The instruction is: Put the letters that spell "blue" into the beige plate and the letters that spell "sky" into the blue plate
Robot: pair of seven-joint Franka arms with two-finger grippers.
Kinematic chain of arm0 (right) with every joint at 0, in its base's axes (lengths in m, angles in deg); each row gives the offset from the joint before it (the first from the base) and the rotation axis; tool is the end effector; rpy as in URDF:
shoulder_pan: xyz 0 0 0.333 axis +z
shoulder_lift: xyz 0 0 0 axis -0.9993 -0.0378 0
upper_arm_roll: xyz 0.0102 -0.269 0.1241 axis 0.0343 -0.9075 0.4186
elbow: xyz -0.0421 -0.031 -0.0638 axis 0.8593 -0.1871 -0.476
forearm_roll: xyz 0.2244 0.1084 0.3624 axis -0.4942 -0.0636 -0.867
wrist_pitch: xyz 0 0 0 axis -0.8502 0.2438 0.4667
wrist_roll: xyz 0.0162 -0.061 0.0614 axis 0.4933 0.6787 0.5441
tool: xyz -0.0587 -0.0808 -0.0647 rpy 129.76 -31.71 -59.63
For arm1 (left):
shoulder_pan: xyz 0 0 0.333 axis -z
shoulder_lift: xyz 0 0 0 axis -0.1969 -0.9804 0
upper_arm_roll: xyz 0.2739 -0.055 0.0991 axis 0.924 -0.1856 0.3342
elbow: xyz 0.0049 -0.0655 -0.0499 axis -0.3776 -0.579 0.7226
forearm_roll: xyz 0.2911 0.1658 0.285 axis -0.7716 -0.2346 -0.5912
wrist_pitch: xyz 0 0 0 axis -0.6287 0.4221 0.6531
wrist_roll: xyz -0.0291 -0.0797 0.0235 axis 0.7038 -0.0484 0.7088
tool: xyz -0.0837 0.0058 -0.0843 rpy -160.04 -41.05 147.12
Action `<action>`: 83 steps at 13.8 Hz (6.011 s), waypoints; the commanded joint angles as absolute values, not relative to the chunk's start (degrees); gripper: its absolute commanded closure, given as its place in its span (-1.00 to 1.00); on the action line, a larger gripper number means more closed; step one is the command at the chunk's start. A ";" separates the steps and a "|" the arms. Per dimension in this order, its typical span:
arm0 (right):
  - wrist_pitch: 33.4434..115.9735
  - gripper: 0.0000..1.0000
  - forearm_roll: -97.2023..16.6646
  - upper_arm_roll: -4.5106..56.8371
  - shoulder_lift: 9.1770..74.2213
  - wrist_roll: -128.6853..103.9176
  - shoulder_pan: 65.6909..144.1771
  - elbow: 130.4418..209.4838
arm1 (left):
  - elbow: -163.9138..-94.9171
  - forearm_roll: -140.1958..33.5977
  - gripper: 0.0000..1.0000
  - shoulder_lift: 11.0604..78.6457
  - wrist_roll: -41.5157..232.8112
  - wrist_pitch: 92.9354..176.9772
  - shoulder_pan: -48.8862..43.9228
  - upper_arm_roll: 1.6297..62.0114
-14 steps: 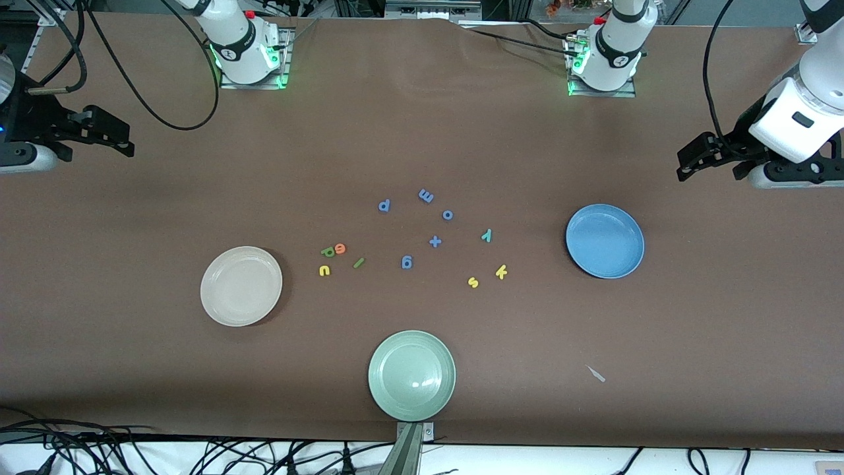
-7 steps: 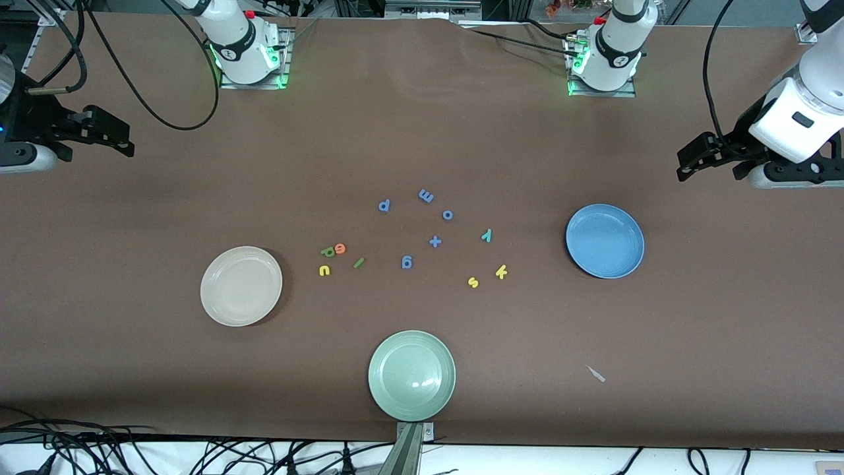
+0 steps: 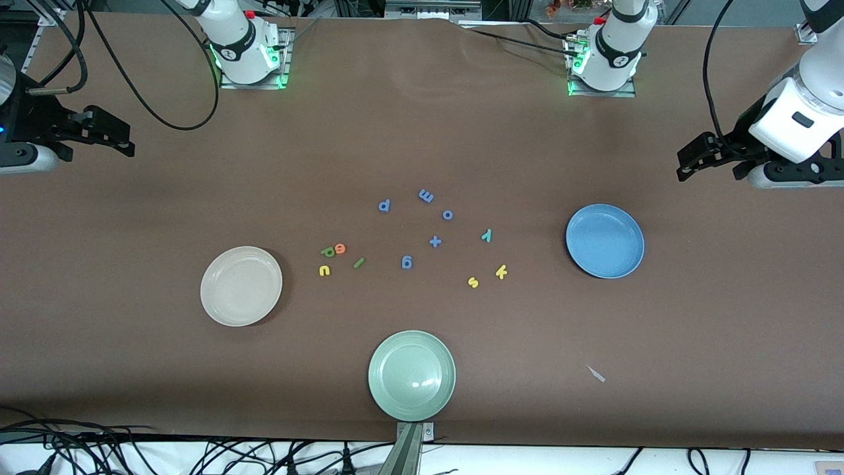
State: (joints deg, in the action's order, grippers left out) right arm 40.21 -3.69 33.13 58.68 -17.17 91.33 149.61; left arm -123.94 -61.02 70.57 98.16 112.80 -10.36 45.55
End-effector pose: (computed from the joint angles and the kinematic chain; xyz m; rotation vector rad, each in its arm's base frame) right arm 0.6159 0.0539 0.6131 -3.1299 -0.1449 0.1130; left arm 0.6053 -0.0609 0.5644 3.1164 0.0967 0.0165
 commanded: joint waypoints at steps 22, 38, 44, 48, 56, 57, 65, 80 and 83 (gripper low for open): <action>70.60 -1.00 -4.39 33.37 48.31 -27.16 101.98 168.24 | -121.64 -61.85 -1.00 64.24 97.81 111.84 -7.23 44.44; 98.65 -1.00 -1.49 33.19 27.82 -34.12 110.07 168.32 | -111.61 -66.05 -1.00 31.64 96.67 133.09 8.50 44.17; 103.75 -1.00 0.27 33.11 24.48 -34.11 110.07 168.41 | -119.08 -67.57 -1.00 28.21 81.40 148.98 7.81 44.08; 104.89 -1.00 0.27 33.11 23.94 -34.11 110.07 169.20 | -119.70 -67.30 -1.00 26.00 81.02 151.39 8.42 44.08; 107.71 -1.00 0.27 33.02 24.29 -34.11 110.07 172.19 | -121.29 -68.17 -0.48 25.83 80.85 151.65 8.33 41.88; 107.71 -1.00 0.27 33.02 24.38 -34.11 110.07 172.28 | -121.29 -68.18 -0.18 25.74 80.85 152.00 8.33 41.88; 107.71 0.22 0.27 33.02 24.38 -33.94 110.07 172.28 | -121.11 -68.18 1.00 25.73 80.76 152.80 8.25 41.88; 97.16 0.68 -0.43 23.01 31.50 -12.07 108.06 172.10 | -123.48 -68.27 -0.85 35.85 76.19 123.88 -9.86 42.32; 103.91 0.45 -0.70 23.00 31.50 -11.17 106.65 176.75 | -123.13 -67.74 -1.00 36.63 77.07 123.70 -8.90 41.28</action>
